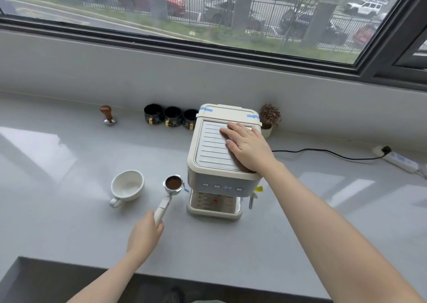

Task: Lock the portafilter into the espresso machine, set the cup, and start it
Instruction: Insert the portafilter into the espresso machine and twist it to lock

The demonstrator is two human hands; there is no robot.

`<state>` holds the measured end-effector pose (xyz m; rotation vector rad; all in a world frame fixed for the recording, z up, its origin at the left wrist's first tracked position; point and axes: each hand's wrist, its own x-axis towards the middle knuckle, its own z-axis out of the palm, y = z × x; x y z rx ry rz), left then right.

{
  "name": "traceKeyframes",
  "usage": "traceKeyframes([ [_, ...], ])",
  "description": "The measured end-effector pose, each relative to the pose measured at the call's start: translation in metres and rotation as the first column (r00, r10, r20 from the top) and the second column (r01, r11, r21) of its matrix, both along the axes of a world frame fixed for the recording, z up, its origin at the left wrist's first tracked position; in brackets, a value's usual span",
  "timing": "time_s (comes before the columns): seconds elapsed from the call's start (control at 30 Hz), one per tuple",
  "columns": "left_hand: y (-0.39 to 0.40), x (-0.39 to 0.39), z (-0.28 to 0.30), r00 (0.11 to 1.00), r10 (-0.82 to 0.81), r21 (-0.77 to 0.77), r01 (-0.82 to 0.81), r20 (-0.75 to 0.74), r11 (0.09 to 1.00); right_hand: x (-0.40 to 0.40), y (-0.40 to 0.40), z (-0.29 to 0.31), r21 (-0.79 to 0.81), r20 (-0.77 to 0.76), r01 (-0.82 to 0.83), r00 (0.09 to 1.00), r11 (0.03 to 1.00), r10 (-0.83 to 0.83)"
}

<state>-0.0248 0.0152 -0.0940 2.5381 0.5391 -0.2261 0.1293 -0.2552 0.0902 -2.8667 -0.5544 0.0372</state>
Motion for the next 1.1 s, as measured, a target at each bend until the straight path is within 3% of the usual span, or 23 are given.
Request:
traceKeyframes([
  [0.27, -0.033, -0.05, 0.037, 0.987, -0.159, 0.013, 0.159, -0.026, 0.987, 0.001, -0.002, -0.007, 0.035, -0.018, -0.011, 1.0, 0.999, 0.012],
  [0.57, -0.083, -0.013, 0.064, 0.975, -0.214, -0.09, 0.22, 0.065, 0.971, -0.001, -0.003, -0.002, 0.005, -0.003, -0.021, 1.0, 1.0, 0.021],
  [1.1, -0.053, 0.046, 0.056, 0.958, -0.272, -0.112, 0.282, 0.095, 0.953, 0.0, -0.001, -0.003, -0.026, 0.012, 0.011, 1.0, 1.0, -0.011],
])
